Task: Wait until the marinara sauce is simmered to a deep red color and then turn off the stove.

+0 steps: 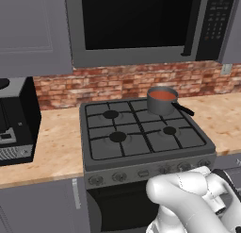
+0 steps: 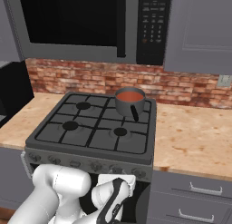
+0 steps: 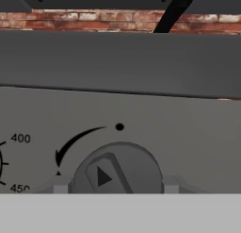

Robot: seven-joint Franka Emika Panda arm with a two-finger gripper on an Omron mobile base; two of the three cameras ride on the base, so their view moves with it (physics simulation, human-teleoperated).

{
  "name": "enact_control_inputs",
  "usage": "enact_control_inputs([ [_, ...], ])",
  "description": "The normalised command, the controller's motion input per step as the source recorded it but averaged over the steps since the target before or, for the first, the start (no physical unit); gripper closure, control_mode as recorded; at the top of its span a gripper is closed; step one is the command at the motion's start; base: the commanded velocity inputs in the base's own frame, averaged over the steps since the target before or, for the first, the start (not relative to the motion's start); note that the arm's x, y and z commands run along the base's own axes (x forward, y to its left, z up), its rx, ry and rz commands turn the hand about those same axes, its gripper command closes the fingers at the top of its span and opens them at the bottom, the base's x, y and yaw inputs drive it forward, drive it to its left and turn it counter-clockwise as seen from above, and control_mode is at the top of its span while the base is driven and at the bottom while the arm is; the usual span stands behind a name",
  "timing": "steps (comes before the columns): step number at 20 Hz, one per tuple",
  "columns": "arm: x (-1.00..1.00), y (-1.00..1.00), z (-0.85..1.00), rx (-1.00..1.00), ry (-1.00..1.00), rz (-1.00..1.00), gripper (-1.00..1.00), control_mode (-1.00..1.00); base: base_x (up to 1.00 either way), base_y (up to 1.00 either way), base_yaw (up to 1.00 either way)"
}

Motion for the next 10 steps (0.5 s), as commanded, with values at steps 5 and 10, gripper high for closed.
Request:
enact_control_inputs([
  [5, 0.0, 0.0, 0.0, 0.0, 0.0, 0.0, 1.0, -1.0, 0.0, 0.0, 0.0],
  [10, 0.0, 0.0, 0.0, 0.0, 0.0, 0.0, 1.0, -1.0, 0.0, 0.0, 0.0],
])
